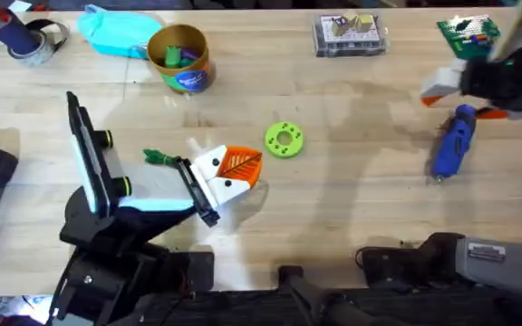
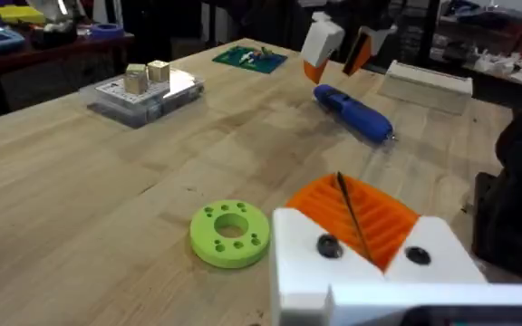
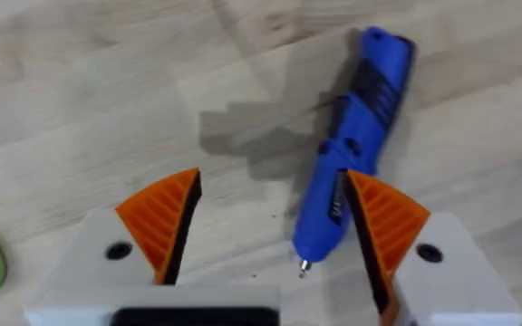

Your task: Pick up the gripper from the table and insert it into the empty holder that is missing its gripper. Then pick up a screw, insert it into the mounting hole, and use the screwdriver to tighten it. Finally, clean up the table by picking up the vegetable and placing it into the bucket.

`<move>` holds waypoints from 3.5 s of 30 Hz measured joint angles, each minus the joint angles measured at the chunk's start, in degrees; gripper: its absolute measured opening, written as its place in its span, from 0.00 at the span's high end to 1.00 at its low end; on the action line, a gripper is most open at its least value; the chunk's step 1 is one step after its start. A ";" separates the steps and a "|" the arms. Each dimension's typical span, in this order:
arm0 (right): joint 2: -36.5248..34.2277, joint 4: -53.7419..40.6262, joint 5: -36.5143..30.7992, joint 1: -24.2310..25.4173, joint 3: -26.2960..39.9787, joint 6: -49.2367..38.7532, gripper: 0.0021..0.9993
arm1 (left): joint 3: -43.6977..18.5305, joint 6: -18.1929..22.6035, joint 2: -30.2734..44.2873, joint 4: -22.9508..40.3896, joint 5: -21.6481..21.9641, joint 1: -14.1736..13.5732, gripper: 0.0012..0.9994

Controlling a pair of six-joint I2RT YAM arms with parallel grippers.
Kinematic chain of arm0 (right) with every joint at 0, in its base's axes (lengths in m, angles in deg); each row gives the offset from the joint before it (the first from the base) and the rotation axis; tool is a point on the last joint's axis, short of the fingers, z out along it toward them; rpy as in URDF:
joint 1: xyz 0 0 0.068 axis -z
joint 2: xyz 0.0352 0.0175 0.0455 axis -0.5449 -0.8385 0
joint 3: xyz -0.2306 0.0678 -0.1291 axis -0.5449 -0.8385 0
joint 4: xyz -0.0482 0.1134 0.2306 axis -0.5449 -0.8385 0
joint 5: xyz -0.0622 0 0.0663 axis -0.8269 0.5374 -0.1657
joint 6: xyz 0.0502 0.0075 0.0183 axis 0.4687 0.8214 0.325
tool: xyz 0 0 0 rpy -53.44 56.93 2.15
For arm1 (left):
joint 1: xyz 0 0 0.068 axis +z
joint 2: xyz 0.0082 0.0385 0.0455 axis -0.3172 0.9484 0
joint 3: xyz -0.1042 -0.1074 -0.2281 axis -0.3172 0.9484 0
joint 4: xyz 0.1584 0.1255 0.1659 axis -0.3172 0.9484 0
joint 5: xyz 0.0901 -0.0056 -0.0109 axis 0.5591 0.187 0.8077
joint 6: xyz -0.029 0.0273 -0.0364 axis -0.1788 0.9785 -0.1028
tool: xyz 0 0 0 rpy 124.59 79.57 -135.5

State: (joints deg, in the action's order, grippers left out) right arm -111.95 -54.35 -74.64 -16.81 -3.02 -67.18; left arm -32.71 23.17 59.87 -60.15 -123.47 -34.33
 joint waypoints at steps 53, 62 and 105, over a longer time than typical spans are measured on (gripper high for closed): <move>-17.88 16.51 0.01 15.08 -4.29 -0.30 0.98 | 0.00 0.00 0.00 0.00 0.03 0.00 0.99; -11.60 16.52 9.45 14.72 -4.32 -0.40 0.98 | 0.00 0.00 0.00 0.00 0.04 0.00 0.99; 40.68 48.92 29.09 -15.39 -30.40 -3.32 0.98 | 0.00 0.00 0.00 0.01 0.03 0.00 0.99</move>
State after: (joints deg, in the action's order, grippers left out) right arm -71.27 -5.42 -45.56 -32.20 -33.42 -70.50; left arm -32.71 23.17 59.87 -60.14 -123.43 -34.33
